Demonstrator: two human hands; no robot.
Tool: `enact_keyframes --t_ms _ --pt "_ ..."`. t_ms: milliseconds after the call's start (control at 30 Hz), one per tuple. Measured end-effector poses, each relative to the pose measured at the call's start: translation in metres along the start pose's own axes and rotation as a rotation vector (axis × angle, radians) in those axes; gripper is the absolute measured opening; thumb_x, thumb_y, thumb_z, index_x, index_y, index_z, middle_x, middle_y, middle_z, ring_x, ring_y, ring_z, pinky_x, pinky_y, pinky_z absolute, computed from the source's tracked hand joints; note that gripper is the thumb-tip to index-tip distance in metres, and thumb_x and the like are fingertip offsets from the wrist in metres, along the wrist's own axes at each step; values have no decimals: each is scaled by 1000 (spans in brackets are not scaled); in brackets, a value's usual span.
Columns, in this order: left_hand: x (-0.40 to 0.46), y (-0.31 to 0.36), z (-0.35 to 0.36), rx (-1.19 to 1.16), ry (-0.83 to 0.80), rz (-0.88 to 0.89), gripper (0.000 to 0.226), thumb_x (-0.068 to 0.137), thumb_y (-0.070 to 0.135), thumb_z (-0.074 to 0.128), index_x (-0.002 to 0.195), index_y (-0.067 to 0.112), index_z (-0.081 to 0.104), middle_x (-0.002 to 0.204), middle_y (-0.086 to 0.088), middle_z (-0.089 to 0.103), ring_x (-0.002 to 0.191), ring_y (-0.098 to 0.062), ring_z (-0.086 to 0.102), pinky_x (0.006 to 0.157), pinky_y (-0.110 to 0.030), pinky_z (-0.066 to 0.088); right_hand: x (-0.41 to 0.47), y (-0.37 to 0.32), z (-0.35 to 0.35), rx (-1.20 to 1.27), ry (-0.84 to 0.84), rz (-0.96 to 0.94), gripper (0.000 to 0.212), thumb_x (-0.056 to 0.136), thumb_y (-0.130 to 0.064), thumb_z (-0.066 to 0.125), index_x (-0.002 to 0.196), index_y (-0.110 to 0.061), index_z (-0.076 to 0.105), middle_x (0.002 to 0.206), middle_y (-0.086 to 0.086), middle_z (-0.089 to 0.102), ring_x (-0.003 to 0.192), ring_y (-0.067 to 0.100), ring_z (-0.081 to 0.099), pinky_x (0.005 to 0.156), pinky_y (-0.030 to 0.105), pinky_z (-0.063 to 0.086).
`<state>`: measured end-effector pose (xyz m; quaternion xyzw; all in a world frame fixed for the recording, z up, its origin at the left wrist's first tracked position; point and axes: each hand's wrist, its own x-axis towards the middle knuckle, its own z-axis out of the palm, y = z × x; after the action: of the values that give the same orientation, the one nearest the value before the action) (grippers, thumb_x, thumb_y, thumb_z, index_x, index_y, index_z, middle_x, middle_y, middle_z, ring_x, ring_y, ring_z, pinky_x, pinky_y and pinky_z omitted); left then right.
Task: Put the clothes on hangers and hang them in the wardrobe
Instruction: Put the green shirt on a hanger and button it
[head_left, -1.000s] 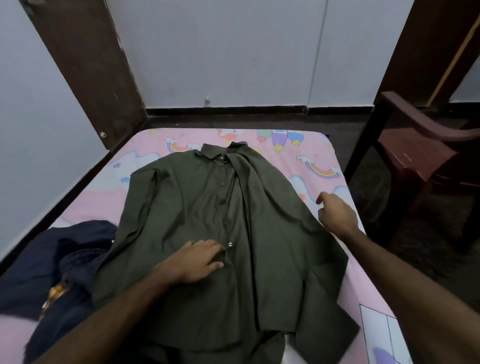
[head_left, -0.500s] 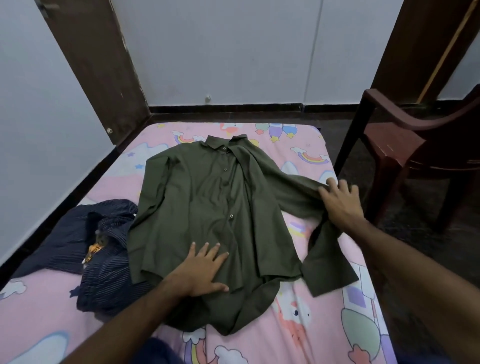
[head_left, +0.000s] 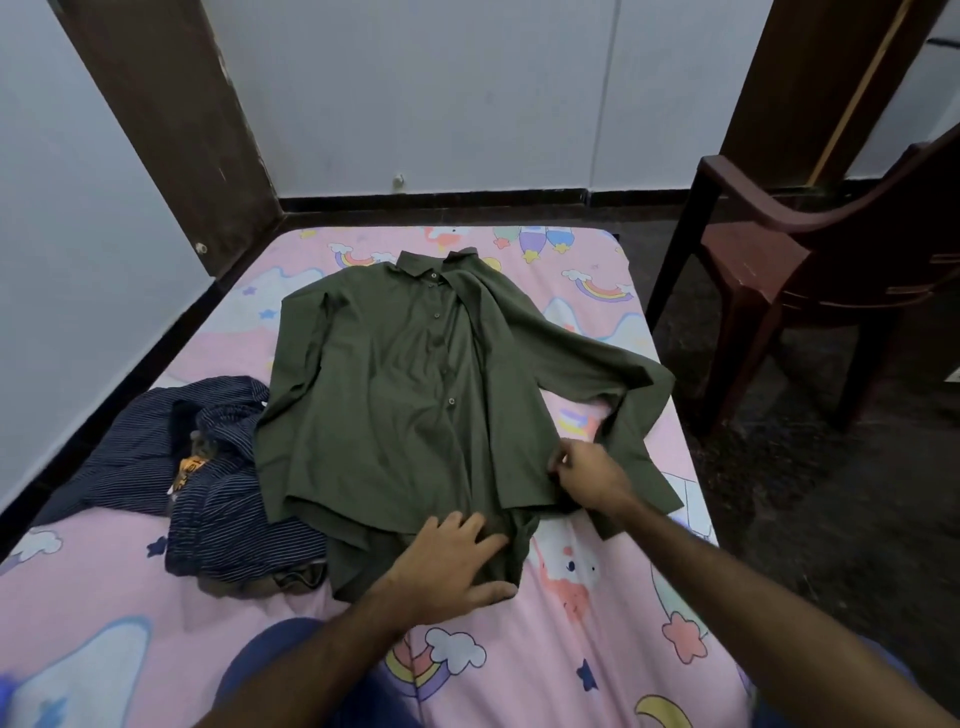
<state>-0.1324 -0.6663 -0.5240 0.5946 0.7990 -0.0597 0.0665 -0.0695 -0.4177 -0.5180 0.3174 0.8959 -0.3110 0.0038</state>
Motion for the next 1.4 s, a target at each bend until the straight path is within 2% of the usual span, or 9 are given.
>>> enact_keyframes --t_ms 200,367,500,667,800,967,1133,1233,1400 --pt "1 27 -11 88 -78 15 57 99 53 42 146 26 27 126 -13 46 104 -34 50 80 -44 42 -21 27 -31 -16 -19 -331 20 91 -23 65 111 -26 64 103 -2 59 92 14 57 84 34 46" --pt "2 37 -10 192 -62 200 52 91 9 49 140 22 38 111 -11 57 90 -31 57 70 -41 41 -29 0 23 -405 -62 -370 77 87 -54 63 154 -28 34 132 5 45 120 28 45 99 44 44" --pt "-6 32 -5 133 -82 206 70 91 5 45 154 25 23 109 -12 61 91 -34 61 80 -44 44 -17 -15 35 -457 -21 -276 34 92 -25 55 126 -23 52 127 7 59 117 34 56 89 41 47" --pt "-7 26 2 45 -66 177 79 87 3 43 155 34 16 112 -8 61 99 -32 61 85 -41 37 -1 7 -29 501 213 -15 17 102 -22 57 102 -13 71 93 12 70 83 25 64 59 25 46" --pt "-3 23 -1 -37 -57 183 75 93 10 38 158 36 12 114 -7 63 97 -30 59 83 -39 34 -2 66 -71 1074 596 469 12 100 -24 54 109 -18 59 113 16 63 79 28 63 53 31 53" --pt "-4 18 4 -67 -47 229 75 87 14 42 155 32 18 120 -3 64 101 -29 61 79 -38 36 -36 76 -41 245 690 131 51 81 -2 63 130 -11 53 128 18 48 112 40 50 92 46 47" --pt "-8 5 8 -104 -32 177 65 81 18 44 144 24 31 126 0 62 110 -26 61 82 -39 41 -55 44 -7 -493 211 -544 68 65 -23 60 132 -28 55 134 -1 49 120 27 47 92 42 34" --pt "-12 -1 12 -400 75 86 40 82 16 47 121 16 55 104 2 61 98 -23 60 79 -34 42 -48 37 3 -668 -62 -506 70 67 -36 65 136 -27 58 132 -3 53 125 24 49 100 43 26" --pt "-10 -12 0 -739 269 -61 25 87 18 53 109 15 63 91 9 55 83 -6 53 77 -29 44 -36 37 -3 -781 45 -694 33 78 -24 46 94 -32 75 89 -6 60 86 22 64 83 36 33"
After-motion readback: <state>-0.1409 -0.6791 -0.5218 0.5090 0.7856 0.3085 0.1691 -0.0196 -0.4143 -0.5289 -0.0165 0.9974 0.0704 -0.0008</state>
